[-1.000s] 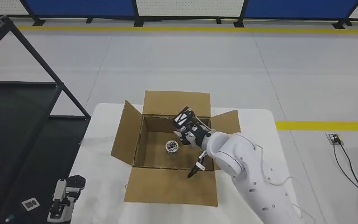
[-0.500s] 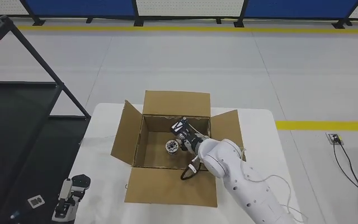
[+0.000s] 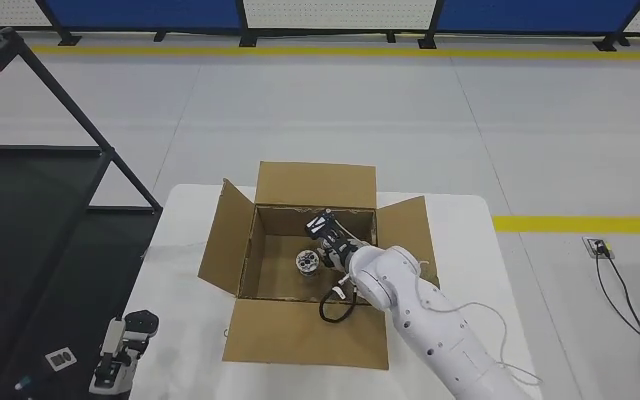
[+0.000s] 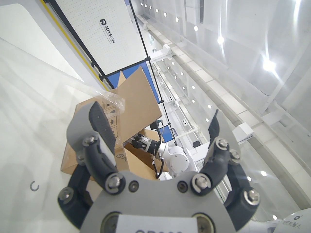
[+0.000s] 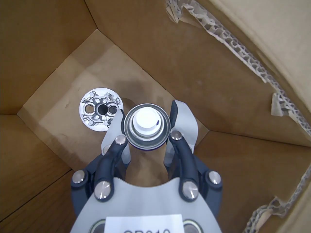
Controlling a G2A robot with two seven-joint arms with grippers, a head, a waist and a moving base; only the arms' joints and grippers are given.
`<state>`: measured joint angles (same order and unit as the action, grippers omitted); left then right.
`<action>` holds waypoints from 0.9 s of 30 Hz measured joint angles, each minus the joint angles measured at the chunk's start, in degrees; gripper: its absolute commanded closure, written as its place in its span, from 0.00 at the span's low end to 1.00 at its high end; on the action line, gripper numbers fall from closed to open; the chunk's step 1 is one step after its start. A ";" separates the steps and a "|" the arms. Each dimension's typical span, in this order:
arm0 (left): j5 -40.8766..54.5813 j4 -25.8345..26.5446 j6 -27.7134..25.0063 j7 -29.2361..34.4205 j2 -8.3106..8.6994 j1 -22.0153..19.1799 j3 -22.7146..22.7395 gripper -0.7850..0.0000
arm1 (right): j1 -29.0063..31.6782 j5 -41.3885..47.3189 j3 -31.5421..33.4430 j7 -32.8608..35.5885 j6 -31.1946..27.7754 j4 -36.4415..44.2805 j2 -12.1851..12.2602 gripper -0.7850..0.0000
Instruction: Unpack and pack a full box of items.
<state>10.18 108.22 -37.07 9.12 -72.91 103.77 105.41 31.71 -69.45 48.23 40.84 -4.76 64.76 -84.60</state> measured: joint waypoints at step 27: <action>-0.88 0.19 0.36 0.33 -0.44 -0.69 -1.09 0.00 | 7.20 -6.17 4.80 1.41 1.57 12.91 0.85 0.11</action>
<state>9.30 108.41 -36.71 9.45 -73.35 103.09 104.32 38.90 -75.61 53.03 42.24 -3.19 77.66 -83.74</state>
